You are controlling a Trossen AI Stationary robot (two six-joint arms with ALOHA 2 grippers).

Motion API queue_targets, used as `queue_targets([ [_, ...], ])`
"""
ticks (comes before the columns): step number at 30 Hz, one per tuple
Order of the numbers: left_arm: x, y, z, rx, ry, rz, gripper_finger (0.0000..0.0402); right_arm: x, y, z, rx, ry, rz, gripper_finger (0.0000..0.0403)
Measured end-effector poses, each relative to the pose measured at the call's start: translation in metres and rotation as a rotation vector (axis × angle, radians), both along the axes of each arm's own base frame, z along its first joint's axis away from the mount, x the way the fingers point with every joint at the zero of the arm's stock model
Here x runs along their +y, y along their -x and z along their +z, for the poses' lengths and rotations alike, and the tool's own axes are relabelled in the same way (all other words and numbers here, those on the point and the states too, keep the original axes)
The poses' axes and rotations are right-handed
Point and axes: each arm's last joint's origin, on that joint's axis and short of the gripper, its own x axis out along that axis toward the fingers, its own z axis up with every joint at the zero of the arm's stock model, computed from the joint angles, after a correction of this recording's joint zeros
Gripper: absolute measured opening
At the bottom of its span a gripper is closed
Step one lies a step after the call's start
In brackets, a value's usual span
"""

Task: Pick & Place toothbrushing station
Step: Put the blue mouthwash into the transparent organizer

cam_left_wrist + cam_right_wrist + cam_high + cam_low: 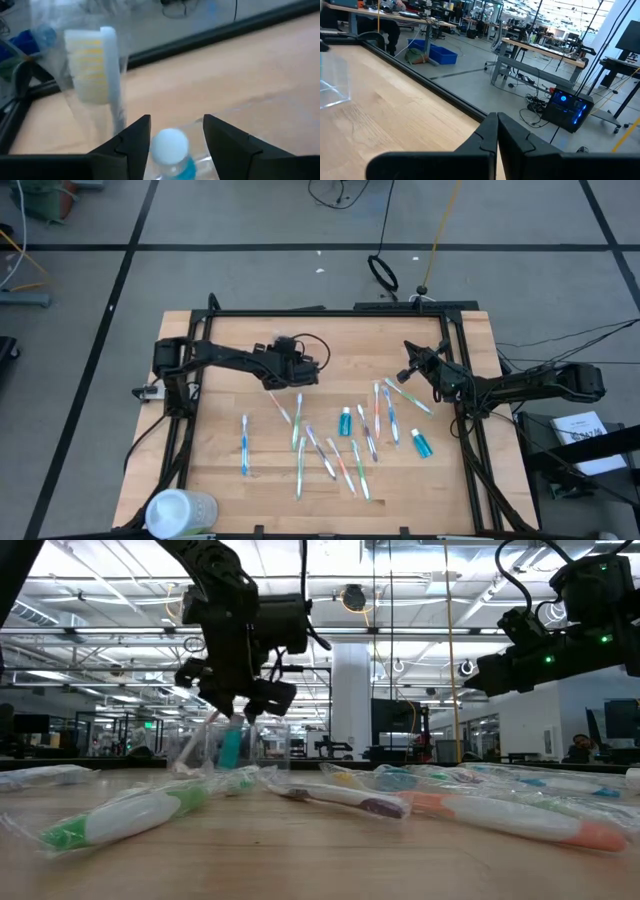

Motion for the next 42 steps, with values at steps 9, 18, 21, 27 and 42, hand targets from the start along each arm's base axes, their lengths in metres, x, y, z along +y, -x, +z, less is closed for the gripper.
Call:
queue_targets([
  [9, -0.007, 0.008, 0.031, -0.045, -0.007, -0.046, 0.0186, 0.000, 0.000, 0.000, -0.001, -0.001, -0.001, 0.0001],
  [18, -0.009, 0.011, 0.040, -0.022, 0.055, -0.111, 0.0186, 0.000, 0.000, 0.000, -0.001, -0.001, 0.000, 0.0001],
  [21, -0.010, 0.010, 0.038, 0.033, 0.116, -0.180, 0.0186, 0.000, 0.000, 0.000, -0.001, 0.000, 0.000, 0.0001],
  [27, -0.013, 0.009, 0.036, 0.058, 0.238, -0.264, 0.0186, 0.000, 0.000, 0.000, 0.000, 0.000, 0.000, 0.0001],
  [42, -0.028, 0.033, 0.078, -0.016, 0.264, -0.317, 0.0186, 0.000, 0.000, 0.000, 0.001, 0.000, -0.001, 0.0001],
])
